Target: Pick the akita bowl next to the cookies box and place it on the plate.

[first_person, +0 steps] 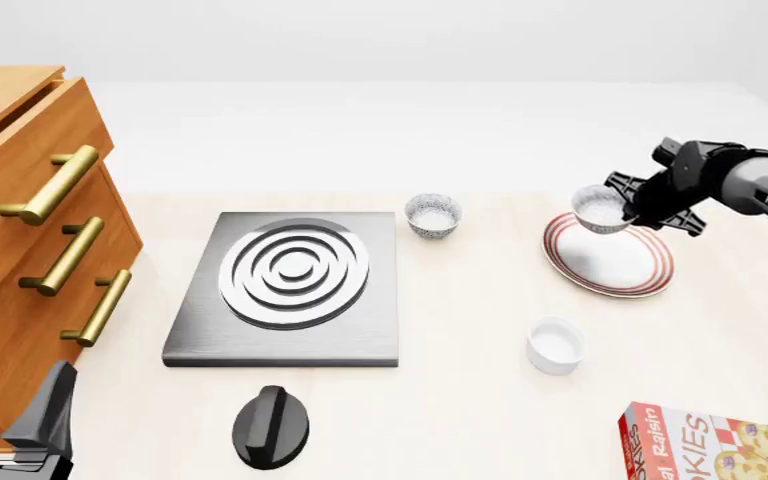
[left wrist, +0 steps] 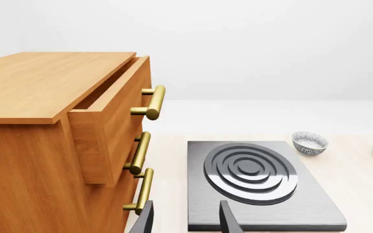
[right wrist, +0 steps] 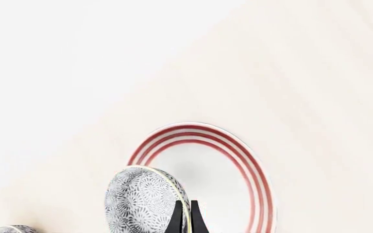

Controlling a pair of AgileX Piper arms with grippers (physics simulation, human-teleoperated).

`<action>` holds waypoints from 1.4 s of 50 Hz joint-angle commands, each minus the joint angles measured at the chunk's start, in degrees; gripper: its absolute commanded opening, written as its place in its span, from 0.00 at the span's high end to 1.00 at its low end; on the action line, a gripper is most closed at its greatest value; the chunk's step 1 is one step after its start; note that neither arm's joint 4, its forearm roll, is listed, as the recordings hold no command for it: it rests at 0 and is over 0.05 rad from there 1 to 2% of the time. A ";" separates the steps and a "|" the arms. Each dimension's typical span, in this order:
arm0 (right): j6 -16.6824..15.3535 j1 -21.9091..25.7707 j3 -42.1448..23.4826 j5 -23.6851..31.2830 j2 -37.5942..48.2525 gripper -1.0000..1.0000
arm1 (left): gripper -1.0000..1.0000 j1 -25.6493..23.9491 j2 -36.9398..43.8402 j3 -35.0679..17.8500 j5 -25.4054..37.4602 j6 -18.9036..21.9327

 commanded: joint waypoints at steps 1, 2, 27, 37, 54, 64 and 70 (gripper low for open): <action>0.26 -0.21 1.72 -1.15 -1.09 1.00 | 0.00 0.00 -0.01 0.00 0.00 -0.01; 0.40 -0.12 2.20 -1.48 -1.16 1.00 | 0.00 0.00 0.00 0.00 0.00 0.00; 0.47 -0.87 7.00 -4.63 -1.96 1.00 | 0.00 -0.01 0.00 0.00 0.00 0.01; 0.66 -1.12 8.06 -5.38 -2.43 1.00 | 0.00 0.00 0.01 0.00 0.00 -0.01; 0.88 -0.88 8.59 -5.71 -2.43 1.00 | 0.00 -0.01 0.00 0.00 0.00 0.00; 0.28 -1.60 8.42 -5.39 -2.04 1.00 | 0.00 0.00 0.01 0.00 0.00 0.00; 0.27 -1.63 8.63 -5.56 -1.96 1.00 | 0.00 -0.01 0.01 0.00 0.00 0.01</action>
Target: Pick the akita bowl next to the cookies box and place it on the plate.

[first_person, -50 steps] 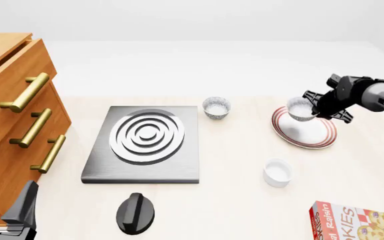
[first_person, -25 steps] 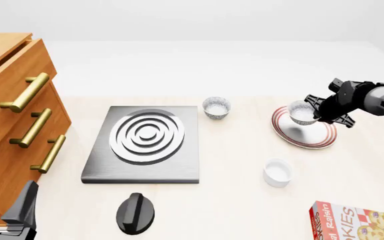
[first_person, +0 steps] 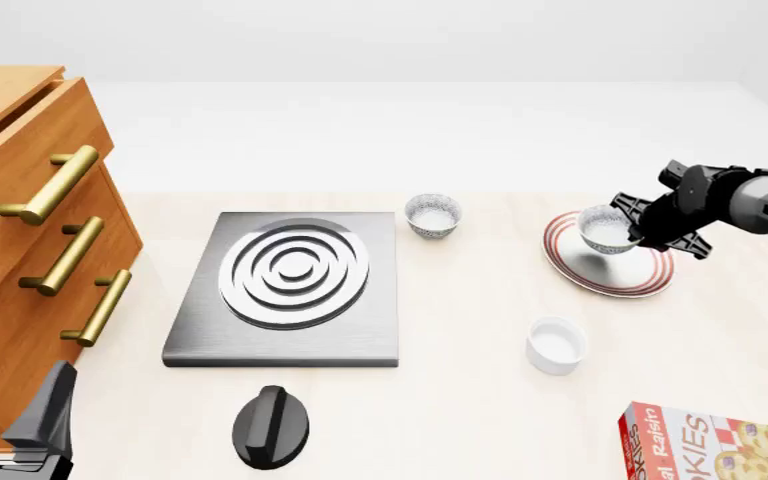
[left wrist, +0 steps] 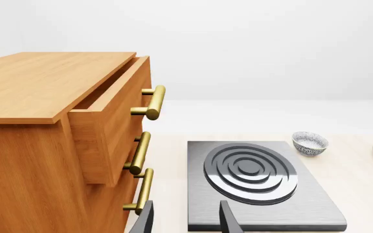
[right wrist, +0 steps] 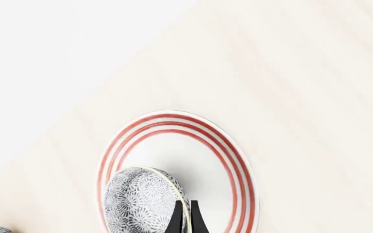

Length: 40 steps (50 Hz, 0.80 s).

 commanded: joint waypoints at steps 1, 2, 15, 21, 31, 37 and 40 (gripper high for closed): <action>-0.43 -0.50 -0.34 0.12 0.18 1.00 | 0.00 -0.01 0.01 0.00 0.00 0.00; -0.29 -0.41 -0.21 -0.03 0.12 1.00 | 0.00 -0.01 0.00 0.00 0.00 0.00; -0.71 -0.66 -0.37 0.26 0.87 1.00 | 0.00 0.00 0.00 0.00 0.00 -0.01; -0.65 -0.10 -0.08 0.21 0.98 1.00 | 0.00 -0.01 0.00 0.00 0.00 -0.01; -0.45 0.68 0.21 0.29 0.90 0.00 | 0.00 0.00 0.00 0.00 0.00 0.00; -0.47 0.55 -0.01 0.39 0.63 0.00 | 0.00 -0.01 0.00 0.00 0.00 0.00; -0.52 0.33 0.05 0.30 0.14 0.00 | 0.00 -0.01 0.00 0.00 0.00 0.00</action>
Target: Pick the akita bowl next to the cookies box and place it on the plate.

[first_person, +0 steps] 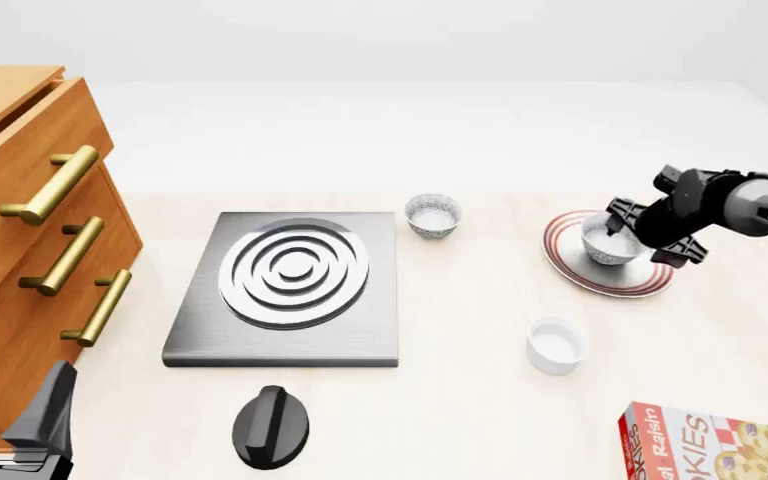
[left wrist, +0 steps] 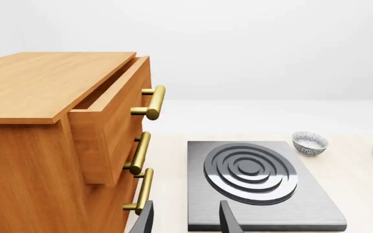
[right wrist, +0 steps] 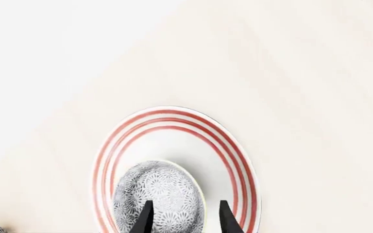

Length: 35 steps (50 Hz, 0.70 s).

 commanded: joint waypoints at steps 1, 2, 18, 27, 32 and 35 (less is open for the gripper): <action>-0.09 -0.07 -0.10 0.10 -0.77 0.00 | 0.00 0.00 0.00 0.00 0.00 0.01; -0.09 -0.05 0.03 0.12 -0.88 0.00 | 0.00 0.00 0.00 0.00 0.00 0.00; -0.83 -1.30 1.09 1.58 -8.30 0.00 | 0.00 0.00 0.00 0.00 0.00 0.00; -2.14 -1.73 1.20 2.56 -11.41 0.00 | 0.00 0.01 0.01 0.00 0.00 0.00; -3.02 -2.39 1.39 3.16 -14.14 0.00 | 0.00 0.01 0.01 0.00 0.00 -0.01; -4.51 -3.45 1.23 3.95 -15.71 0.00 | 0.00 0.01 -0.01 0.00 0.00 0.01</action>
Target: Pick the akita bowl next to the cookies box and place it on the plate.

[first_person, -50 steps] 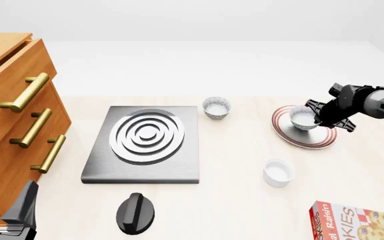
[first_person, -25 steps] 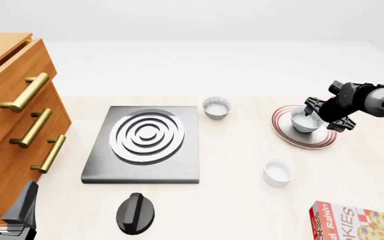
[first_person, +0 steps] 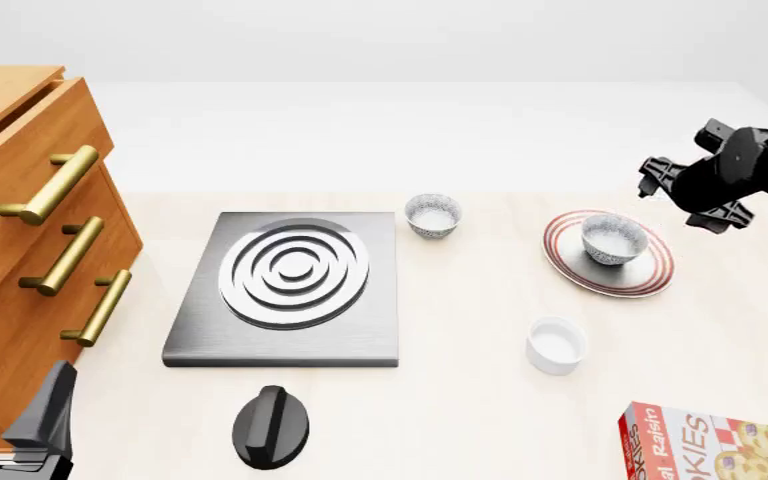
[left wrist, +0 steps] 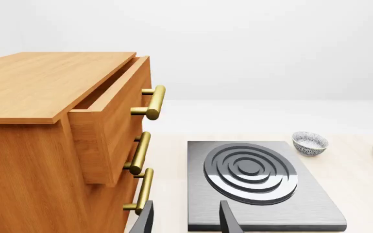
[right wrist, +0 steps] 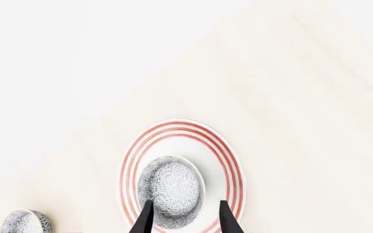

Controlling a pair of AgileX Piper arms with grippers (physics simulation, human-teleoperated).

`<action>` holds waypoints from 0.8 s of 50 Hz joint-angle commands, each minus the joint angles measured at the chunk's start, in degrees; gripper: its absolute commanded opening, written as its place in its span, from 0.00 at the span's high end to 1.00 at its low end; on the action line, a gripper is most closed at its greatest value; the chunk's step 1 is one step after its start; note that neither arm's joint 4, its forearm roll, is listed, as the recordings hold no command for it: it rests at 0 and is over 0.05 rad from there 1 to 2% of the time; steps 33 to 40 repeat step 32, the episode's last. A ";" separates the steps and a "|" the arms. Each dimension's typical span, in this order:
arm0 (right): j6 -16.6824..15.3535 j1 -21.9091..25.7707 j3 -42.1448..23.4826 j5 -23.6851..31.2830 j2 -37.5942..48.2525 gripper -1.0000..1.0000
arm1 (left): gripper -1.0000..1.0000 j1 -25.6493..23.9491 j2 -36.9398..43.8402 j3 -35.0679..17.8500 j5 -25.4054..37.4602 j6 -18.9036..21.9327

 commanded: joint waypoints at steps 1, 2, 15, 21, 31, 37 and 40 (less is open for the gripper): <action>-1.76 -1.14 0.98 1.30 -6.04 0.00 | 0.00 0.00 0.00 0.00 0.00 -0.01; -1.75 -1.17 1.30 1.32 -6.72 0.00 | 0.00 0.01 -0.01 0.00 0.00 0.00; -2.96 -1.95 5.20 1.89 -14.56 0.00 | 0.00 -0.01 0.00 0.00 0.00 0.00; -3.58 -2.07 7.18 1.41 -17.60 0.00 | 0.00 -0.01 0.00 0.00 0.00 -0.01; -7.46 -3.95 9.94 1.72 -25.25 0.00 | 0.00 0.00 -0.01 0.00 0.00 0.00; -8.53 -4.64 10.91 1.69 -27.48 0.00 | 0.00 0.00 -0.01 0.00 0.00 0.01; -8.53 -4.64 10.91 1.69 -27.48 0.00 | 0.00 0.00 -0.01 0.00 0.00 0.01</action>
